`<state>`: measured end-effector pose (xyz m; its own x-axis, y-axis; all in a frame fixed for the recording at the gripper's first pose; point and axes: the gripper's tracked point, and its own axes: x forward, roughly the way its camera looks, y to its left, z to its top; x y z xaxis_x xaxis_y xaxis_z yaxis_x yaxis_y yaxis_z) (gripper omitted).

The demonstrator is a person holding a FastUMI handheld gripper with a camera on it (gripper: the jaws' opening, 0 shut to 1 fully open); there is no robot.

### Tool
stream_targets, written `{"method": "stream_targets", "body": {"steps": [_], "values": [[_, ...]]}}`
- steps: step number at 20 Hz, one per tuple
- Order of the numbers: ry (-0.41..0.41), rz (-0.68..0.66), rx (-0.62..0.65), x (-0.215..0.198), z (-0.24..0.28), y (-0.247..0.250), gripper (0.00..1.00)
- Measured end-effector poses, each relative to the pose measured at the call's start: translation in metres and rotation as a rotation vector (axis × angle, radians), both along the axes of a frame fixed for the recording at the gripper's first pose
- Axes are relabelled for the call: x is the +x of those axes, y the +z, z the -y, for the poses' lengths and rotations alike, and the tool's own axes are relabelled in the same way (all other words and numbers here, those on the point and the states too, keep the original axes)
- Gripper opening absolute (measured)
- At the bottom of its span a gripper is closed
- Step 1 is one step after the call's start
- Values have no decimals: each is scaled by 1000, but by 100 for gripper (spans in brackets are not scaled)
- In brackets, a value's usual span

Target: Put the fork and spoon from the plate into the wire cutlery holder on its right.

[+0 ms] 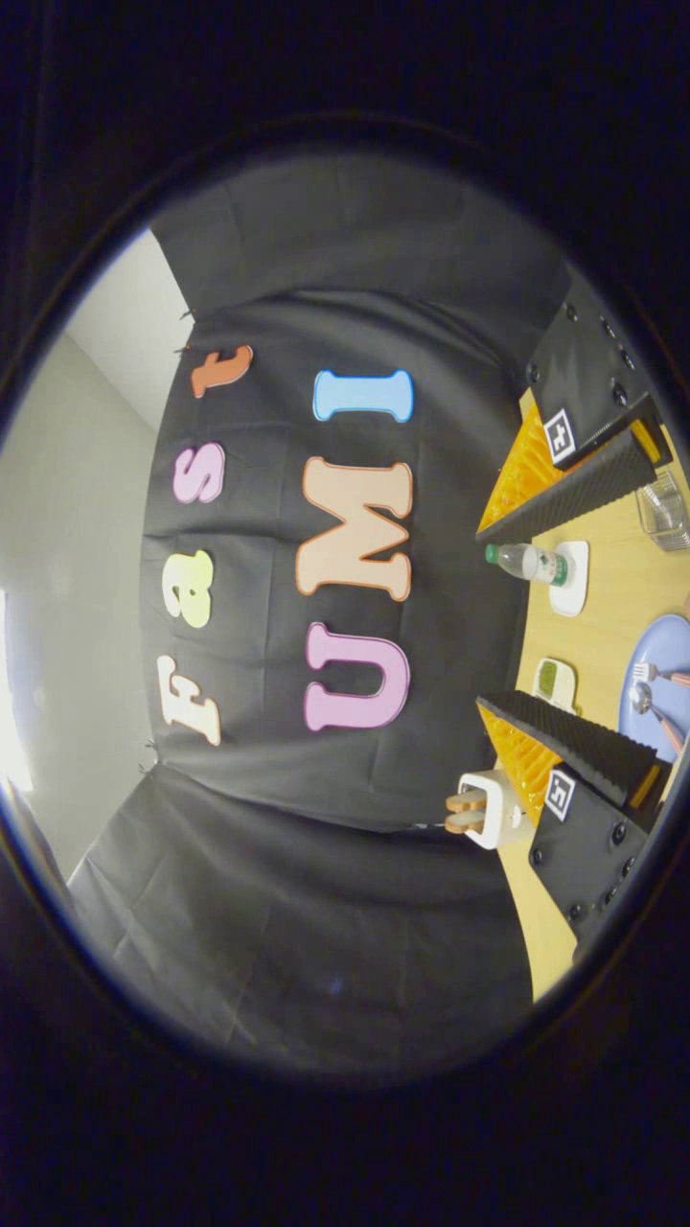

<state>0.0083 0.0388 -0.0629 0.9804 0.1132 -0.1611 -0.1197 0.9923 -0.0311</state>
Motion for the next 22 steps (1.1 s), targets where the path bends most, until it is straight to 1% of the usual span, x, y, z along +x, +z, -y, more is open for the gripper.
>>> {"method": "stream_targets", "body": {"steps": [9,15,22], "values": [[99,-186,-75,-11,-25,-80,99],[115,-362,-116,-31,-29,-153,99],[138,-592,-127,-67,-28,-230,99]]}}
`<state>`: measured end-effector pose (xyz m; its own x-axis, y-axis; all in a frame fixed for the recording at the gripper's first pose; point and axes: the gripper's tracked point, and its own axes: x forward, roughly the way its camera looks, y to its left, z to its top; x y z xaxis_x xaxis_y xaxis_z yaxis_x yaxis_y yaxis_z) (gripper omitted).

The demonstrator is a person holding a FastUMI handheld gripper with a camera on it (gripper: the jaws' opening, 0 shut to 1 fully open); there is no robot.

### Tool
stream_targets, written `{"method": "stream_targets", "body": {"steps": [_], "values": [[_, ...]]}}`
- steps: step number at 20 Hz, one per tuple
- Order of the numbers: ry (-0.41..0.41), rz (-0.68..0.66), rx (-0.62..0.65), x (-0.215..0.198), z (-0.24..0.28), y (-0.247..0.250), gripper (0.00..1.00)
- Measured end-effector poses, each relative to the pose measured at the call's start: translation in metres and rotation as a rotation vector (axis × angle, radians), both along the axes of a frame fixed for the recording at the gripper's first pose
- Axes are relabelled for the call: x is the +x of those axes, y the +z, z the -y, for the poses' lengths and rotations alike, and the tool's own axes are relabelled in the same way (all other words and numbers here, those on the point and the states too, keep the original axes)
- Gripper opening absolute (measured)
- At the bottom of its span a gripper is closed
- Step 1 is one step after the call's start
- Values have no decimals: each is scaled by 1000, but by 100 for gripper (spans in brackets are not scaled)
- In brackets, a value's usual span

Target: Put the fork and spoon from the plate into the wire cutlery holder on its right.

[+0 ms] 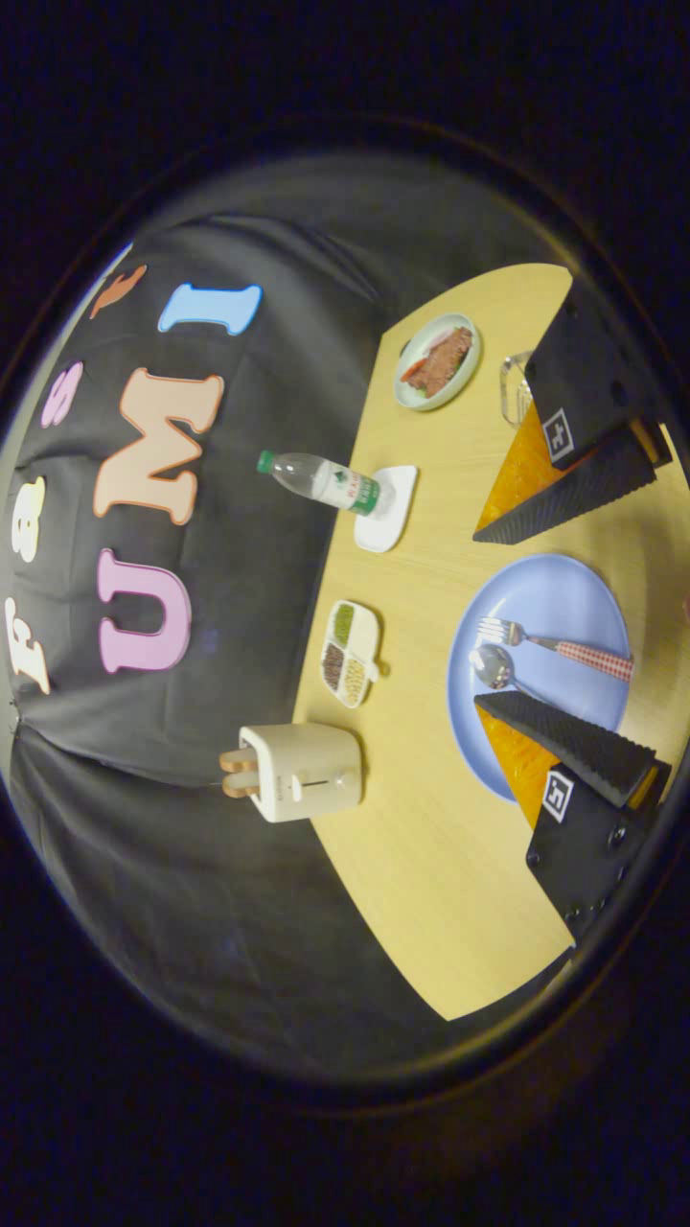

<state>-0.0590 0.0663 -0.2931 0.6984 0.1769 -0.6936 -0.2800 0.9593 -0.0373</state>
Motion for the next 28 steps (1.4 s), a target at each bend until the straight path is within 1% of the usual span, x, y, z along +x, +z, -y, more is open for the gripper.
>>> {"method": "stream_targets", "body": {"steps": [7,11,17,22,24,26,28], "values": [[18,-167,-39,-28,1,-52,99],[39,-256,-52,-43,0,-75,96],[61,-316,-83,-54,0,-88,56],[36,-340,-105,-55,8,-92,21],[23,-366,-97,-55,9,-92,17],[-14,-385,-97,-54,12,-93,13],[-29,-412,-92,-55,11,-92,13]]}}
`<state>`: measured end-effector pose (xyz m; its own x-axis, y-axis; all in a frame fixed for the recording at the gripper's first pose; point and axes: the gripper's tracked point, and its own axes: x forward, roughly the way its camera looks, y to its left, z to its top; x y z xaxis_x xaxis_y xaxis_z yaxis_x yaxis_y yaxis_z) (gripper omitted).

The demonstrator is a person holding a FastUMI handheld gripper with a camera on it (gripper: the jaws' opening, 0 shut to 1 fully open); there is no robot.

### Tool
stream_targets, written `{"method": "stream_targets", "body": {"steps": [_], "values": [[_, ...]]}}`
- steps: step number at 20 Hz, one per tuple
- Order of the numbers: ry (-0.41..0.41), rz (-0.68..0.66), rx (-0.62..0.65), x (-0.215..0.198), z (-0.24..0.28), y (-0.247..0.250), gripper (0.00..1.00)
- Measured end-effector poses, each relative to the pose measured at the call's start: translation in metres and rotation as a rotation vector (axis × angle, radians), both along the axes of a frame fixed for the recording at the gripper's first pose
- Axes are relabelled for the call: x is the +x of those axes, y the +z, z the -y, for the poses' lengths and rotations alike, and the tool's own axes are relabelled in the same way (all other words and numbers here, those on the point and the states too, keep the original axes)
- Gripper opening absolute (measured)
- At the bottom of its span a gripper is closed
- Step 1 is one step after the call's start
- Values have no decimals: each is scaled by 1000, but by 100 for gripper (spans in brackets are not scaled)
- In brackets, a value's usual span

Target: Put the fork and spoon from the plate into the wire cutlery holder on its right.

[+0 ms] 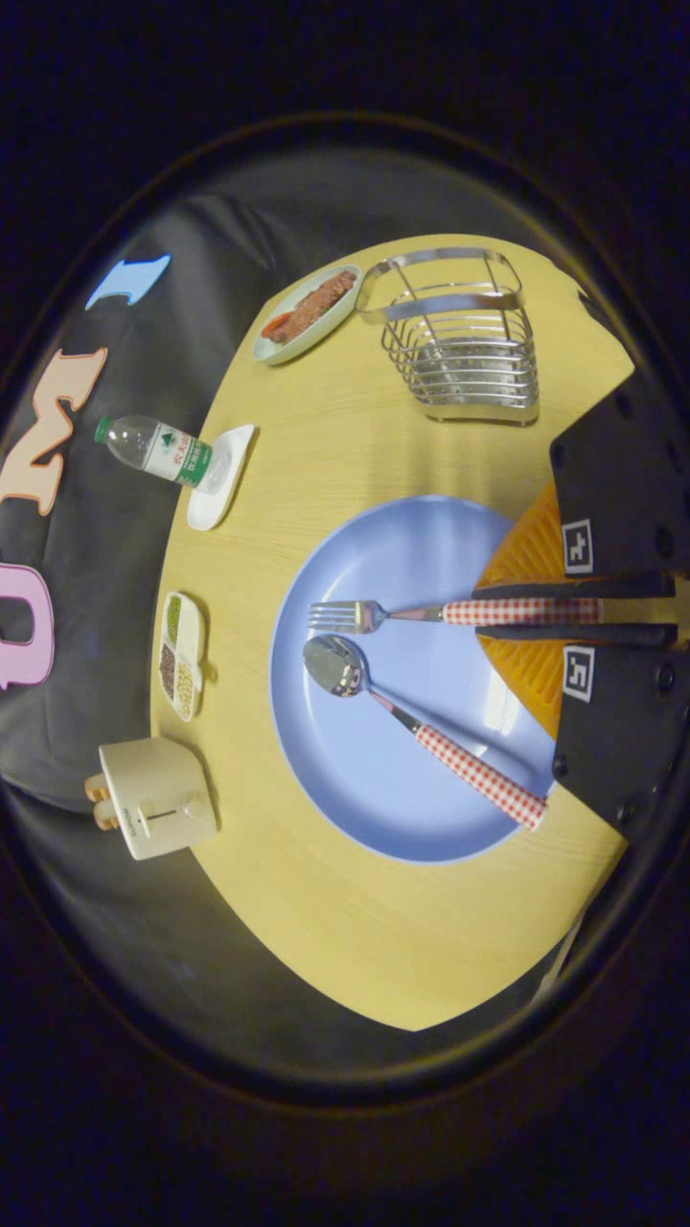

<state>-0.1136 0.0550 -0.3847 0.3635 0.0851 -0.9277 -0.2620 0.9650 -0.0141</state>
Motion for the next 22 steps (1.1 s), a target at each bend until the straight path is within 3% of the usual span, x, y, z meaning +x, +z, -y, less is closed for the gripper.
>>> {"method": "stream_targets", "body": {"steps": [6,11,15,22], "values": [[1,-69,-7,-2,12,18,13],[69,-93,3,2,27,46,13],[51,-148,81,5,33,69,13],[115,-159,46,20,91,114,13]]}}
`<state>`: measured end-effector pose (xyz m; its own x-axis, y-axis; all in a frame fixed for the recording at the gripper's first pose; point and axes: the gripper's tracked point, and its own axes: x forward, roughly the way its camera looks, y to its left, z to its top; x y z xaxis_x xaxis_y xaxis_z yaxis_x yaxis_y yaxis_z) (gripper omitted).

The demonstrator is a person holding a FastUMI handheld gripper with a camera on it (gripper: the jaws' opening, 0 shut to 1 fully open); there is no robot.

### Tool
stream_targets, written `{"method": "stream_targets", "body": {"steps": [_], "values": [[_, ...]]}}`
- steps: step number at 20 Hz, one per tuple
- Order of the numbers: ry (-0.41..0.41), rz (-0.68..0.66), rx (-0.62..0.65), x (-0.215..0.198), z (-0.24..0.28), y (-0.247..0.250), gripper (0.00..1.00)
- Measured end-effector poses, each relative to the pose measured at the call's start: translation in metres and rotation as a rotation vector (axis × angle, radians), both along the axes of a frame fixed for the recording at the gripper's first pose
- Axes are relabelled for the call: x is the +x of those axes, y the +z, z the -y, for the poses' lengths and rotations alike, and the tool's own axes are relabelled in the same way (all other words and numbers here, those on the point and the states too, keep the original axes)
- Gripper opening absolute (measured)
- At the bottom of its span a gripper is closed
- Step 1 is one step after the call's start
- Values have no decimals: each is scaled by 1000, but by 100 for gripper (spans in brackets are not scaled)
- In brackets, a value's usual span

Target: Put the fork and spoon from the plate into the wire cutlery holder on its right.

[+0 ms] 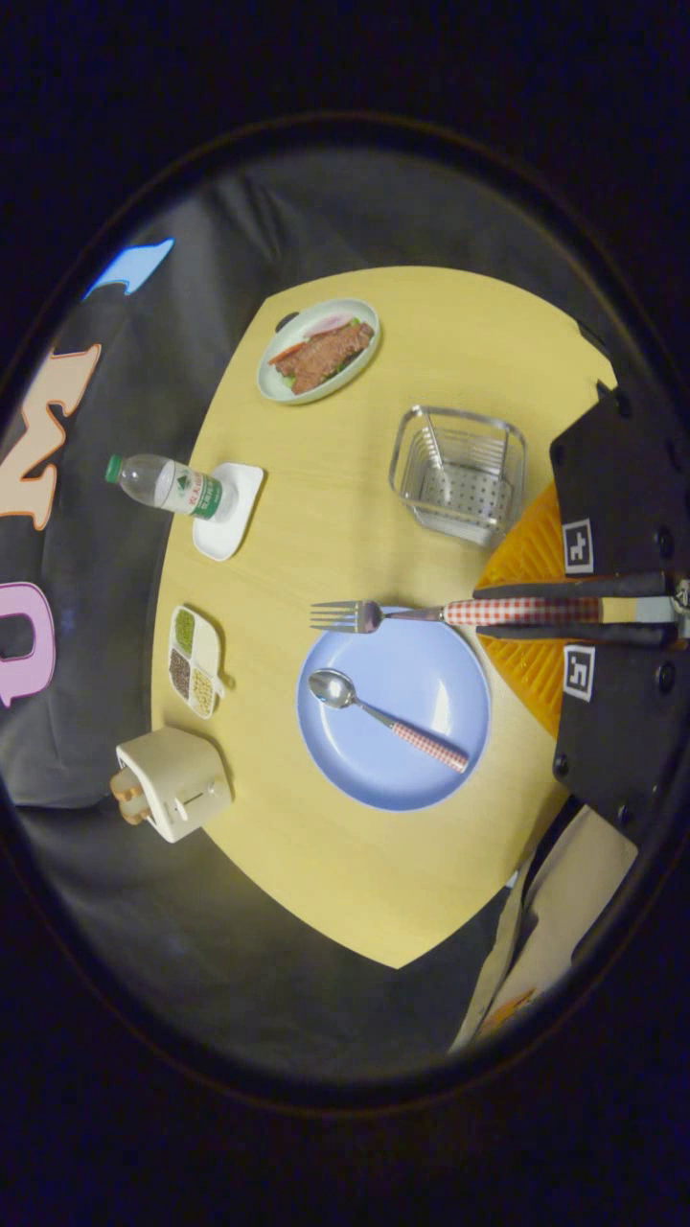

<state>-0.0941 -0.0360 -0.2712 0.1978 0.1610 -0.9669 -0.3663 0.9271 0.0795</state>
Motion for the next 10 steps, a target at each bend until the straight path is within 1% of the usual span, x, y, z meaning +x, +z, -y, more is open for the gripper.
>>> {"method": "stream_targets", "body": {"steps": [4,10], "values": [[76,-18,-64,1,46,17,13],[167,-108,-112,-9,93,31,13]]}}
